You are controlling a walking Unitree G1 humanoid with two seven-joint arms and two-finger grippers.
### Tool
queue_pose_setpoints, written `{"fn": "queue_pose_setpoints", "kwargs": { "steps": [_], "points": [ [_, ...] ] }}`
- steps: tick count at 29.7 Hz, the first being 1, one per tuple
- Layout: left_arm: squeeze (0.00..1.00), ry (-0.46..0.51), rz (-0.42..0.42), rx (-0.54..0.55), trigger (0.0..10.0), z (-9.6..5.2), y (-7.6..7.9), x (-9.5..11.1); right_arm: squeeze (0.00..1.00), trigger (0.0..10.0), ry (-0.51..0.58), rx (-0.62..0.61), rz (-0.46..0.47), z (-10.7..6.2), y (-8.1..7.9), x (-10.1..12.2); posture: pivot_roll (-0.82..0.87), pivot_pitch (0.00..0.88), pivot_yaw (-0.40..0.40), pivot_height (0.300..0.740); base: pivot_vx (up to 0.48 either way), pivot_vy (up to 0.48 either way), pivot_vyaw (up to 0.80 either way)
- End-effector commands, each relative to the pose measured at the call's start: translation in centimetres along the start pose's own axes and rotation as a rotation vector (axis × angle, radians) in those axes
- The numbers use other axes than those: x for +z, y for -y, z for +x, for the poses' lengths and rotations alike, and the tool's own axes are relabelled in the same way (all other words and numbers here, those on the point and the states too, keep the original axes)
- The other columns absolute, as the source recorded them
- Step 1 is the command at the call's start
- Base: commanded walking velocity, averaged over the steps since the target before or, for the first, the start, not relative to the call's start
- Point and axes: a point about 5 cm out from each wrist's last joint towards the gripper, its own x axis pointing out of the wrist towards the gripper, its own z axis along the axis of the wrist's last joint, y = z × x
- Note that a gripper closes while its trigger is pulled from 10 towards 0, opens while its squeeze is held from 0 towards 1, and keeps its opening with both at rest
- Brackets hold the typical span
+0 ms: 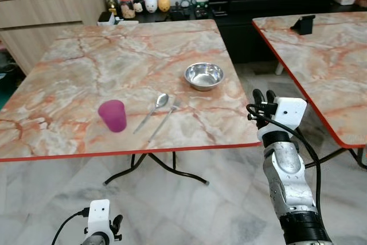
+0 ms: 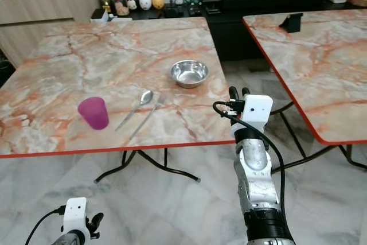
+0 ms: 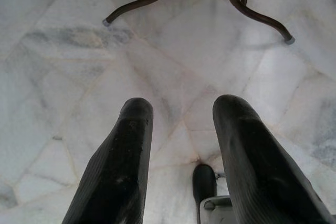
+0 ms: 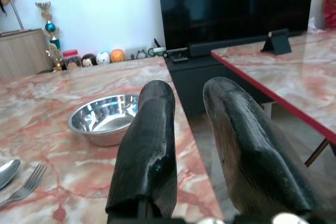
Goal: Setting the table
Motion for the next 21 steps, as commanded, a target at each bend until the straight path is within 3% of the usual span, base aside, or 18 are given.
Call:
{"fn": "queue_pose_setpoints", "kwargs": {
  "steps": [1,15,21],
  "points": [
    [0.0,-0.014,-0.013,0.015,10.0,-0.07,-0.29,-0.25,0.0,10.0,-0.007,0.012,0.006,0.22,-0.22,0.06,-0.13,0.0,0.045,0.74,0.0,0.0,0.0],
    [0.0,-0.011,-0.02,0.002,10.0,-0.02,-0.04,-0.15,0.0,10.0,-0.005,0.011,-0.006,0.11,0.13,0.38,-0.15,0.0,0.045,0.74,0.0,0.0,0.0],
    [0.0,-0.011,-0.023,0.005,10.0,-0.05,-0.11,-0.21,0.0,10.0,0.003,0.033,-0.012,0.09,-0.39,0.39,-0.15,0.0,0.047,0.74,0.259,0.0,0.1]
  ]
}}
